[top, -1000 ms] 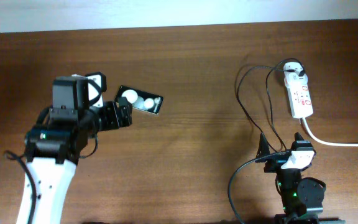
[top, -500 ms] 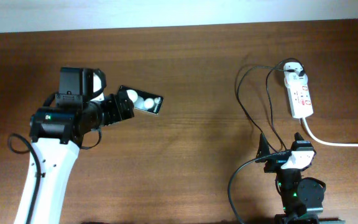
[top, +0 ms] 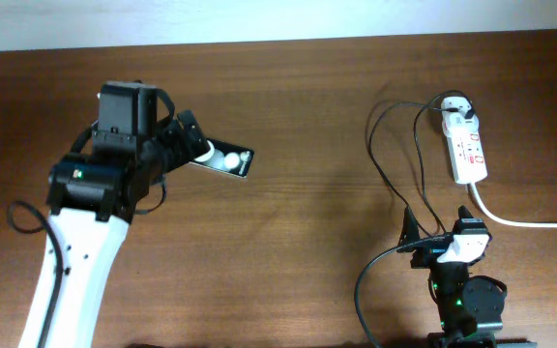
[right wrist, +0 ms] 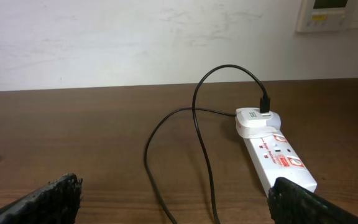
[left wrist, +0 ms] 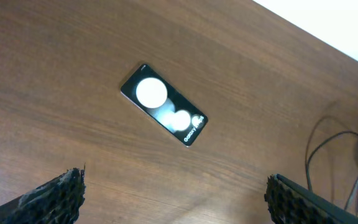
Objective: Plug charger to phone and switch on socket
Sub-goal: 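Lower the left gripper onto the phone's near end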
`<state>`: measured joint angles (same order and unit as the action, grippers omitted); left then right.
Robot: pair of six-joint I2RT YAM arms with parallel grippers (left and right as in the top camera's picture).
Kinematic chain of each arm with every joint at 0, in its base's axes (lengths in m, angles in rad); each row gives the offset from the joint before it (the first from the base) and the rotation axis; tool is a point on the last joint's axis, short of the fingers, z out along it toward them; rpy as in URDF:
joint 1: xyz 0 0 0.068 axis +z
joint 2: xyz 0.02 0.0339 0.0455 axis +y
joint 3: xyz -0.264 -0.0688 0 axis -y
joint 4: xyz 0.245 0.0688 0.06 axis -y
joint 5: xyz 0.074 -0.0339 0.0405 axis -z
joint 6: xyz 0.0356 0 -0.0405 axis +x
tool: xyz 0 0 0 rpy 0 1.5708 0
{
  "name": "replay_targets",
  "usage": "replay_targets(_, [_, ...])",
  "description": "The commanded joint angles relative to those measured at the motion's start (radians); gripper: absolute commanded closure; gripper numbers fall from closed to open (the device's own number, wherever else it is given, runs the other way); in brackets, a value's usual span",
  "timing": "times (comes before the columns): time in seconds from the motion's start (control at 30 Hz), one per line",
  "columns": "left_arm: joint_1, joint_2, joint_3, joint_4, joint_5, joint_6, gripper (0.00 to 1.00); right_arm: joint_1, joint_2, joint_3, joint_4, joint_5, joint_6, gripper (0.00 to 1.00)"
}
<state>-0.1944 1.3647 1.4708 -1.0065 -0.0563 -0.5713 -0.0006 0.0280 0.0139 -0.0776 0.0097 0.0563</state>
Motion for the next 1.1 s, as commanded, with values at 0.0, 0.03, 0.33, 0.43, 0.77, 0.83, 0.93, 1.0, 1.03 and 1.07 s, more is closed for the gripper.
replay_targets(0.0, [-0.002, 0.091, 0.087, -0.006, -0.023, -0.02, 0.03, -0.006, -0.002, -0.008, -0.004, 0.002, 0.003, 0.01])
replay_targets(0.03, [-0.002, 0.134, 0.127, -0.022, -0.023, -0.02, 0.03, -0.006, -0.002, -0.008, -0.004, 0.002, 0.003, 0.01])
replay_targets(0.33, [-0.002, 0.34, 0.208, -0.06, -0.099, -0.053, 0.01, -0.006, -0.002, -0.008, -0.004, 0.002, 0.003, 0.01])
replay_targets(0.43, [-0.002, 0.401, 0.208, -0.025, -0.102, -0.084, 0.01, -0.006, -0.002, -0.008, -0.004, 0.002, 0.003, 0.01])
replay_targets(0.77, [0.002, 0.549, 0.208, 0.066, -0.11, -0.151, 0.01, -0.006, -0.002, -0.008, -0.004, 0.002, 0.003, 0.01])
replay_targets(0.83, [0.004, 0.552, 0.208, 0.071, -0.111, -0.151, 0.01, -0.006, -0.002, -0.008, -0.004, 0.002, 0.003, 0.01])
replay_targets(0.93, [0.004, 0.554, 0.207, 0.071, -0.143, -0.166, 0.01, -0.006, -0.002, -0.008, -0.004, 0.001, 0.003, 0.01])
replay_targets(1.0, [0.009, 0.554, 0.207, 0.071, -0.151, -0.198, 0.01, -0.006, -0.002, -0.008, -0.004, 0.002, 0.003, 0.01])
replay_targets(1.03, [0.013, 0.554, 0.207, 0.071, -0.151, -0.216, 0.01, -0.006, -0.002, -0.008, -0.004, 0.002, 0.003, 0.01])
replay_targets(1.07, [0.019, 0.554, 0.207, 0.071, -0.151, -0.257, 0.01, -0.006, -0.002, -0.008, -0.004, 0.002, 0.003, 0.01])
